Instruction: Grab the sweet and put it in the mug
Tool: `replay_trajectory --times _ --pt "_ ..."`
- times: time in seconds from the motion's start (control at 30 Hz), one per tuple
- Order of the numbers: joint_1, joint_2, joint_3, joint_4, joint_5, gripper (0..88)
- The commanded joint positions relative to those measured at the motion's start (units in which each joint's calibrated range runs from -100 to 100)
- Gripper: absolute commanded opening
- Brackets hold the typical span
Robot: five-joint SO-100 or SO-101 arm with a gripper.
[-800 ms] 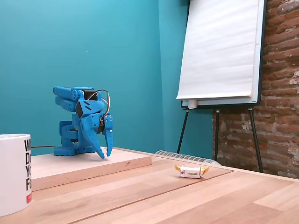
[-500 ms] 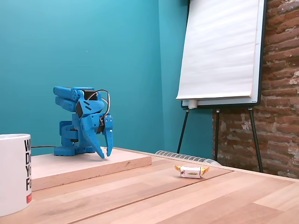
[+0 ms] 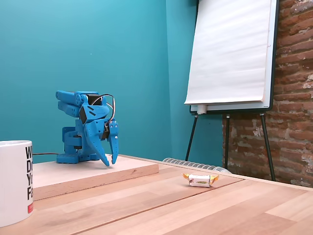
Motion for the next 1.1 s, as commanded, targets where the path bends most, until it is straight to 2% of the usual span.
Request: replay_trajectory --times 0.0,0.93,1.07 --pt "-0.36 -0.52 0.90 0.14 0.15 3.8" --pt "0.36 0.51 0.90 -0.35 0.29 3.8" --pt "0.07 2.15 -4.46 -0.35 0.20 3.4"
